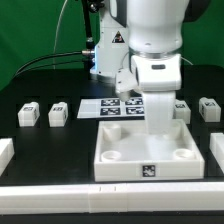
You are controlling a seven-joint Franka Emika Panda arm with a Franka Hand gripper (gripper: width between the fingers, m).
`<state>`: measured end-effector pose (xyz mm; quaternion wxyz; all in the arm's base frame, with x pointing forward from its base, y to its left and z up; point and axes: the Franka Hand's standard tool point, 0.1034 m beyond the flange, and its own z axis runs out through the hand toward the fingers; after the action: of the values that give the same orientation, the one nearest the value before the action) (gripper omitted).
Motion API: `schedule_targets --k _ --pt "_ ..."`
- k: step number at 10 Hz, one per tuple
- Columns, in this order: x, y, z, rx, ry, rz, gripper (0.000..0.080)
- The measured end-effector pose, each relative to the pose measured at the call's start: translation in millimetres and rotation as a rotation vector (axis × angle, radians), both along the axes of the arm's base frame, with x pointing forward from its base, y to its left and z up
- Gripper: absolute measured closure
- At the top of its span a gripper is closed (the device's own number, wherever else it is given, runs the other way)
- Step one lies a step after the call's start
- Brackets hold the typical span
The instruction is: Assemble one leg
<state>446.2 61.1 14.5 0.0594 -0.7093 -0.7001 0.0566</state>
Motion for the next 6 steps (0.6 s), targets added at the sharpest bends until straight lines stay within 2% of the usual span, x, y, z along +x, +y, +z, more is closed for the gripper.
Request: schedule_targets --k 2,6 --pt "11.4 17.1 0.3 0.008 -0.009 -0.008 0.0726" --pt "22.1 24.5 0.4 0.014 -0.02 -0.002 0.0726"
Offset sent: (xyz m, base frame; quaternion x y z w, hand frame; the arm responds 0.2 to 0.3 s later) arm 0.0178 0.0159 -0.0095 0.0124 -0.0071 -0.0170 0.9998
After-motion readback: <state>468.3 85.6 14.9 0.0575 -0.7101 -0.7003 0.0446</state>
